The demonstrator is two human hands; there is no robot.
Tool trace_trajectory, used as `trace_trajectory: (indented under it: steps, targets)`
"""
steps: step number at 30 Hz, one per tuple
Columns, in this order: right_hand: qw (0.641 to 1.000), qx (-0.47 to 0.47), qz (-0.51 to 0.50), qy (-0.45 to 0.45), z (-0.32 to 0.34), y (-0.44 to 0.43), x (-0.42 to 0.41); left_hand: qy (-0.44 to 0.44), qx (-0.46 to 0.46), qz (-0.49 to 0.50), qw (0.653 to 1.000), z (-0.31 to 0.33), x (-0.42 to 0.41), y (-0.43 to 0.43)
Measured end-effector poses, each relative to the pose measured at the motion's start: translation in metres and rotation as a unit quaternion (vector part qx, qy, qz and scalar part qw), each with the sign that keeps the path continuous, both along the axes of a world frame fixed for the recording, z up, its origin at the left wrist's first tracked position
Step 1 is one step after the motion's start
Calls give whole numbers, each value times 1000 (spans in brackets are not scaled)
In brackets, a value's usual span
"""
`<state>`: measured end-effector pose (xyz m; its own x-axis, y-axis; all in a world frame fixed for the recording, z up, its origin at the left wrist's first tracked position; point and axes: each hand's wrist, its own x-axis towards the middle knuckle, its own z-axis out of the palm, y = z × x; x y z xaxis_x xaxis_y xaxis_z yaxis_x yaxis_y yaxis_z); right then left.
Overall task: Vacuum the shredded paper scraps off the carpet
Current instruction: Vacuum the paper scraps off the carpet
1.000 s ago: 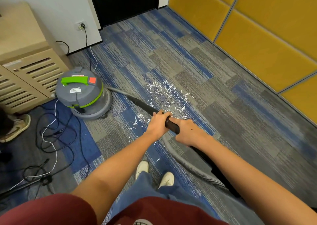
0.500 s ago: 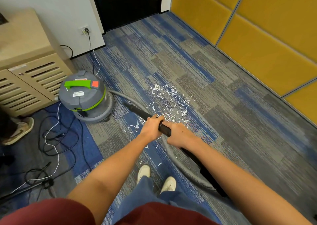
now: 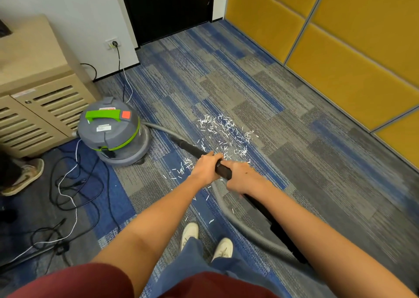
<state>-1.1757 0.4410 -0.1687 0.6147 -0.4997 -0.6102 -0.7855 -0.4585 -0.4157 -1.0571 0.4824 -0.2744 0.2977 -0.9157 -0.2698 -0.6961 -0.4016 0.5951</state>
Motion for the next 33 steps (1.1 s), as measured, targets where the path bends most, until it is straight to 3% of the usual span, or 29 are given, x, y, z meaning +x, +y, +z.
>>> trace_trajectory:
  steps: [16,25,33]
  targets:
    - [999,-6,-13,32,5,12,-70,-67,19,-78,995,6,-64,6]
    - [1000,-8,0,7,4,24,-69,-65,-11,-5,998,2,-64,23]
    - [1000,10,-5,-1,-9,26,-52,-35,24,-14,999,-6,-50,25]
